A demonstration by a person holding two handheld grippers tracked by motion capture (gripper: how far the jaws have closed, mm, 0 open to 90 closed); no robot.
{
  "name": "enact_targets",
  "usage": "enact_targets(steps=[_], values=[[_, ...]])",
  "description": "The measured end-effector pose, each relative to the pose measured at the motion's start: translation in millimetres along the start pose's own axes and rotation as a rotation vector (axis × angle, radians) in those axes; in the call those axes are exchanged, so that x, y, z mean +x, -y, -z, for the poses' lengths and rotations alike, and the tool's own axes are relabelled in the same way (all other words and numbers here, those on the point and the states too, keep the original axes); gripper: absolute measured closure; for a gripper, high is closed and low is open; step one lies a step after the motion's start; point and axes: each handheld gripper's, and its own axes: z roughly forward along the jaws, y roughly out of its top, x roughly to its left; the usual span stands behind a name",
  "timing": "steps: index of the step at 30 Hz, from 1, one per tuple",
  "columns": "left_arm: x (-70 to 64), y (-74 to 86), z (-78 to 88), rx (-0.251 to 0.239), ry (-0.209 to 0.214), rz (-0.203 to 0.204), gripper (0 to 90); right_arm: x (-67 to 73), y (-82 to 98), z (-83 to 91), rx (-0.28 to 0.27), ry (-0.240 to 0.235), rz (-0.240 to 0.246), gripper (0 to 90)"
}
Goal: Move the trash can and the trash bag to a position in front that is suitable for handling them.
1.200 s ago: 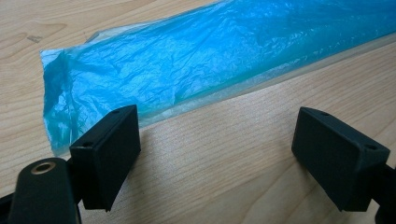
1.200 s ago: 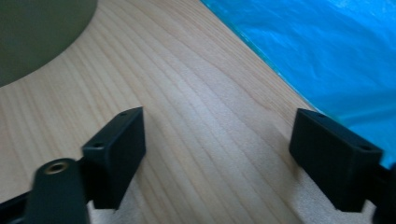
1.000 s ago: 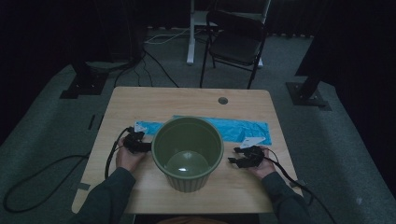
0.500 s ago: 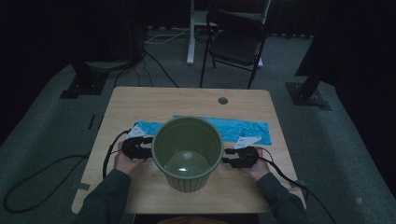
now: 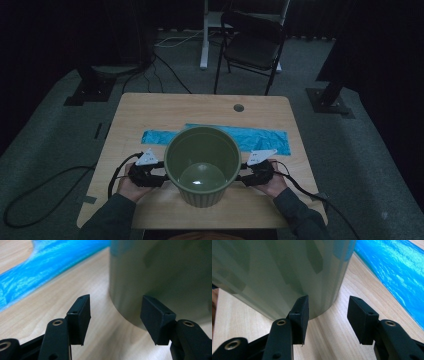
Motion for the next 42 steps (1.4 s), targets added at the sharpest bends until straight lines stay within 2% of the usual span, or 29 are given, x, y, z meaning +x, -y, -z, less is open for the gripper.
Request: enact_targets(steps=[1, 4, 11, 18, 21, 23, 25, 26, 27, 28, 30, 31, 32, 33, 34, 37, 38, 39, 42], values=[[-1.8, 0.5, 0.8, 0.007, 0.0, -0.016, 41.5, 0.6, 0.1, 0.2, 0.001, -0.004, -0.003, 50.8], [-2.6, 0.4, 1.1, 0.013, -0.001, -0.024, 41.4, 0.6, 0.1, 0.1, 0.005, -0.008, -0.007, 50.1], [6.6, -2.1, -1.2, 0.009, -0.027, 0.008, 43.1, -1.9, -4.4, -4.9, 0.005, 0.009, -0.026, 50.7], [28.6, -8.1, -8.6, -0.005, -0.064, 0.06, 45.1, -11.1, -11.8, -13.7, 0.002, 0.021, -0.04, 51.3], [34.6, -6.5, -9.4, -0.01, -0.06, 0.082, 45.2, -12.7, -14.7, -16.7, 0.003, 0.027, -0.04, 51.4], [35.4, -6.0, -11.3, 0.001, -0.056, 0.082, 42.9, -16.1, -17.8, -19.1, 0.027, 0.064, -0.029, 51.7], [35.3, -5.8, -13.6, 0.011, -0.061, 0.076, 42.8, -24.8, -17.8, -18.0, 0.052, 0.131, -0.018, 52.0], [35.3, -5.8, -13.6, 0.011, -0.061, 0.076, 42.8, -24.8, -17.8, -18.0, 0.052, 0.131, -0.018, 52.0], [36.2, -5.5, -14.4, 0.011, -0.058, 0.078, 42.8, -32.1, -16.9, -16.3, 0.054, 0.152, -0.037, 52.1], [37.0, -5.4, -14.7, 0.01, -0.055, 0.08, 42.5, -44.7, -14.0, -12.7, 0.067, 0.2, -0.058, 52.4], [38.3, -5.3, -16.1, 0.009, -0.053, 0.082, 42.6, -60.3, -8.7, -10.5, 0.105, 0.263, -0.075, 53.1], [39.2, -5.6, -16.9, 0.014, -0.053, 0.08, 42.6, -68.1, -5.2, -9.9, 0.126, 0.289, -0.083, 53.1], [39.2, -5.6, -16.9, 0.014, -0.053, 0.08, 42.6, -68.1, -5.2, -9.9, 0.126, 0.289, -0.083, 53.1], [40.8, -6.1, -18.0, 0.013, -0.049, 0.084, 42.6, -76.2, -1.0, -9.5, 0.14, 0.308, -0.098, 53.2], [41.6, -6.4, -18.5, 0.01, -0.049, 0.087, 42.8, -91.7, 7.9, -8.7, 0.162, 0.338, -0.139, 53.1], [44.3, -6.7, -19.7, 0.006, -0.043, 0.093, 43.1, -108.8, 18.5, -7.8, 0.183, 0.365, -0.186, 50.0], [44.3, -6.7, -19.7, 0.006, -0.043, 0.093, 43.1, -108.8, 18.5, -7.8, 0.183, 0.365, -0.186, 50.0], [45.8, -7.0, -21.0, 0.005, -0.039, 0.096, 43.2, -120.2, 24.4, -8.5, 0.196, 0.367, -0.21, 48.7], [47.1, -7.9, -21.9, 0.006, -0.04, 0.093, 43.4, -126.1, 27.6, -10.2, 0.202, 0.36, -0.239, 48.3]])
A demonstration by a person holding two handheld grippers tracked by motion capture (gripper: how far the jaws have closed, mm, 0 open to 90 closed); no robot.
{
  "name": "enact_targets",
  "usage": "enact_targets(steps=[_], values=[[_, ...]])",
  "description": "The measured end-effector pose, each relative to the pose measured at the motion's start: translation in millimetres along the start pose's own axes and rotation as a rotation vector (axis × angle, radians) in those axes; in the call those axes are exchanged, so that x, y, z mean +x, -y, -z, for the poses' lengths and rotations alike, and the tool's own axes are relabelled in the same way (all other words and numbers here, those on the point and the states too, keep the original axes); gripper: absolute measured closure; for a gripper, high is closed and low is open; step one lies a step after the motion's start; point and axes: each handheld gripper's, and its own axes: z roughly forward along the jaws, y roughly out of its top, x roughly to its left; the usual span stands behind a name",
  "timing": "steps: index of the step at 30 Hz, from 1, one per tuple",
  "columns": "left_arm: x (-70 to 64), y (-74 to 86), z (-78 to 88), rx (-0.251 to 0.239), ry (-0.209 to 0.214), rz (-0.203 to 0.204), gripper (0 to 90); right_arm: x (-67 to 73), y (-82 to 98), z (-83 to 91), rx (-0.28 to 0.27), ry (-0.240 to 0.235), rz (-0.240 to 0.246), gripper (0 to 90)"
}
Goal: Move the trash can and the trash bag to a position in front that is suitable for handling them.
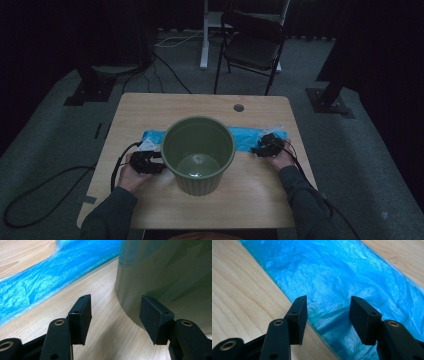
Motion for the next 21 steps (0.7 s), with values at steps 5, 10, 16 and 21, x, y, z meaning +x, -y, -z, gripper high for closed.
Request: enact_targets(steps=[5, 10, 16, 21], values=[[1.2, 0.1, -0.7, -0.003, 0.006, 0.004, 43.5, -3.6, -0.2, -1.7, -0.011, -0.028, -0.026, 55.6], [1.2, 0.2, -0.8, -0.006, 0.007, 0.006, 43.8, -3.6, 0.0, 3.6, 0.025, -0.037, -0.009, 81.8], [1.7, 0.0, -0.8, -0.007, 0.009, 0.008, 43.9, 0.3, 5.9, 11.1, 0.053, -0.042, -0.004, 88.9], [2.4, -0.7, -1.0, -0.009, 0.007, 0.01, 44.0, 11.4, 20.0, 25.2, 0.077, -0.073, 0.012, 88.9]])
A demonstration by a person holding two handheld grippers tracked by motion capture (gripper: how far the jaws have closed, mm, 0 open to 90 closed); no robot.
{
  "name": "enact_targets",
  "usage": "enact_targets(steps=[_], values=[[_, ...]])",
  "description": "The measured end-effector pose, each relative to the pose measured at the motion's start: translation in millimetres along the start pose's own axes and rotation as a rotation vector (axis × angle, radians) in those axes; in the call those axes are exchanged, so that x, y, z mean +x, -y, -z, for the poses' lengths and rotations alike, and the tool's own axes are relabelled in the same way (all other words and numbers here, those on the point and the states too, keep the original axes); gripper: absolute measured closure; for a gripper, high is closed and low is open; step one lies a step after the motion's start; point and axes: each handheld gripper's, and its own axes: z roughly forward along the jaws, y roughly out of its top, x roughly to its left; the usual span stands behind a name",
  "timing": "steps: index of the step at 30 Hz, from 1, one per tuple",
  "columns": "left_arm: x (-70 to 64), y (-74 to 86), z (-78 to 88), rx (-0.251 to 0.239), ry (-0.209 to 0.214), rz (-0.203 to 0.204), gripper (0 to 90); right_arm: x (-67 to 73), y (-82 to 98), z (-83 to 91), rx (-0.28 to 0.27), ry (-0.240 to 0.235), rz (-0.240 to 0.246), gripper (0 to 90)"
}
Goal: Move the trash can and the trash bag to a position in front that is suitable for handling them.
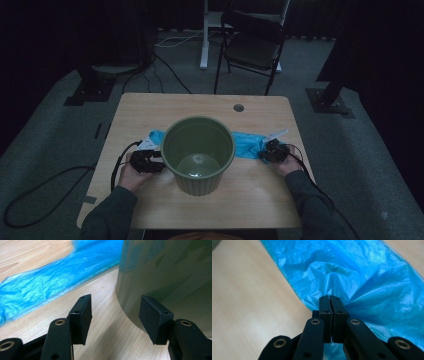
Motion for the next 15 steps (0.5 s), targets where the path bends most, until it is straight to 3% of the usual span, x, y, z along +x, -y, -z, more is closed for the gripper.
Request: enact_targets(steps=[1, 8, 9, 15], values=[[0.0, -0.3, 0.3, -0.002, 0.001, 0.008, 44.2, 9.3, 13.1, 8.4, -0.002, -0.021, 0.001, 88.8], [0.8, -1.1, 0.5, -0.003, 0.005, 0.013, 45.1, 31.9, 37.2, 23.8, -0.007, -0.046, -0.002, 88.3], [1.2, -1.1, 0.1, -0.006, 0.007, 0.019, 45.1, 41.0, 43.6, 27.8, -0.009, -0.052, 0.008, 87.8], [1.7, -1.9, 0.0, -0.006, 0.007, 0.017, 45.4, 63.9, 54.3, 37.2, 0.016, -0.076, 0.057, 84.7]])
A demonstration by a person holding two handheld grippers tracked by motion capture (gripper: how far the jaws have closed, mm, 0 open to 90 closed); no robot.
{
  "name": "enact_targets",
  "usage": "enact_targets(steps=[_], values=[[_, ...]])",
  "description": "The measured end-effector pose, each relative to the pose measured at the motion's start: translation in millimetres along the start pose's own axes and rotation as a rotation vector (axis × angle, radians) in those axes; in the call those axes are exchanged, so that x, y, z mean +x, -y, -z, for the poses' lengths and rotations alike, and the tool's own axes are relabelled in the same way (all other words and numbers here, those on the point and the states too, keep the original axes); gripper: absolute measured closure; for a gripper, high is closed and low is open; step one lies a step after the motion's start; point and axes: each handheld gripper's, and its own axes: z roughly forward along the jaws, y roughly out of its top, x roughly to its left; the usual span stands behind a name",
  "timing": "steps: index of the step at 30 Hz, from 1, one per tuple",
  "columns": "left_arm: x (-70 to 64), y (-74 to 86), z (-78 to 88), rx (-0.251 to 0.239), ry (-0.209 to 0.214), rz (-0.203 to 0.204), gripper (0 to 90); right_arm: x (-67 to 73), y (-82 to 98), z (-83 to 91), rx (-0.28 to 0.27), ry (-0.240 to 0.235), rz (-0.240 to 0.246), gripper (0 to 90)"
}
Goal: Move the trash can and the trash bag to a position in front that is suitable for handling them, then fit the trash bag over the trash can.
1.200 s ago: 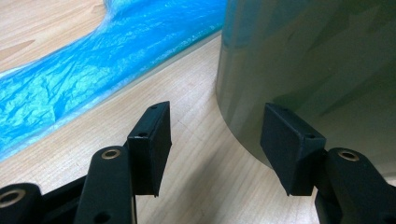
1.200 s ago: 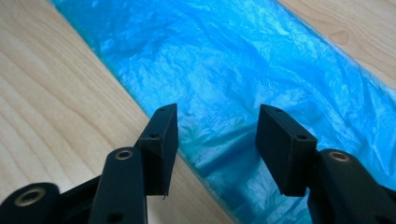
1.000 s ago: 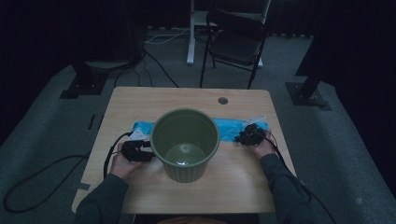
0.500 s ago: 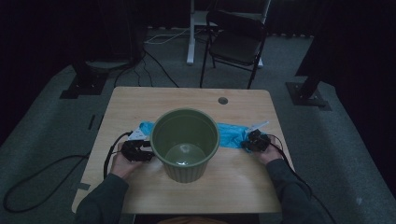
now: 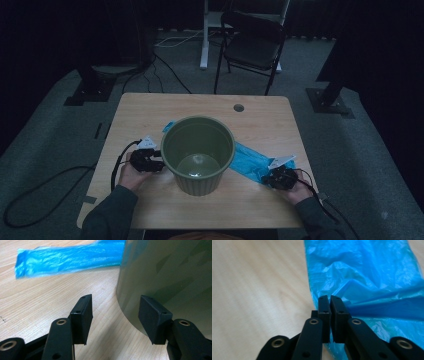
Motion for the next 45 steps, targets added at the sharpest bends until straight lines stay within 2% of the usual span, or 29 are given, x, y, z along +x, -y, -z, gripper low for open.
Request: enact_targets(steps=[2, 3, 4, 6, 7, 8, 9, 13, 18, 27, 36, 40, 45], values=[[0.2, -0.2, 0.0, 0.001, 0.001, 0.001, 45.4, 3.9, -1.1, 1.7, -0.017, -0.003, 0.019, 74.1], [0.5, -0.2, 0.1, 0.001, 0.002, 0.001, 45.4, 3.9, -1.1, 1.7, -0.017, -0.003, 0.019, 74.1], [0.4, -0.3, 0.0, -0.001, 0.002, 0.001, 45.4, 5.4, -3.3, 3.1, -0.035, 0.0, 0.024, 67.7], [0.6, -0.3, 0.0, -0.001, 0.002, 0.0, 45.4, 8.0, -13.8, 7.9, -0.088, 0.008, 0.03, 58.3], [0.8, -0.3, -0.1, -0.003, 0.003, 0.001, 45.4, 8.0, -13.8, 7.9, -0.088, 0.008, 0.03, 58.3], [1.1, -0.6, -0.2, -0.002, 0.002, 0.0, 45.4, 9.8, -23.1, 8.7, -0.11, 0.016, 0.034, 54.2], [1.1, -0.6, -0.2, -0.002, 0.002, 0.0, 45.4, 9.8, -23.1, 8.7, -0.11, 0.016, 0.034, 54.2], [0.8, -0.6, -0.1, -0.005, -0.001, -0.004, 45.3, 13.4, -41.2, 4.2, -0.131, 0.031, 0.059, 50.7], [1.1, 0.6, 0.3, -0.009, 0.005, 0.002, 45.0, 13.9, -53.1, -5.2, -0.122, 0.032, 0.077, 51.1], [1.3, 0.7, -0.9, -0.007, 0.004, 0.006, 45.1, 12.0, -52.1, -9.2, -0.123, 0.04, 0.066, 49.4], [2.4, -0.4, -2.0, -0.011, 0.001, 0.006, 45.0, 14.4, -52.9, -15.3, -0.123, 0.05, 0.065, 40.2], [2.5, -0.8, -2.2, -0.012, 0.0, 0.006, 45.0, 13.1, -53.9, -19.2, -0.113, 0.058, 0.058, 37.8], [2.8, -0.7, -2.3, -0.011, 0.002, 0.01, 45.1, 13.0, -54.1, -23.3, -0.092, 0.068, 0.047, 30.2]])
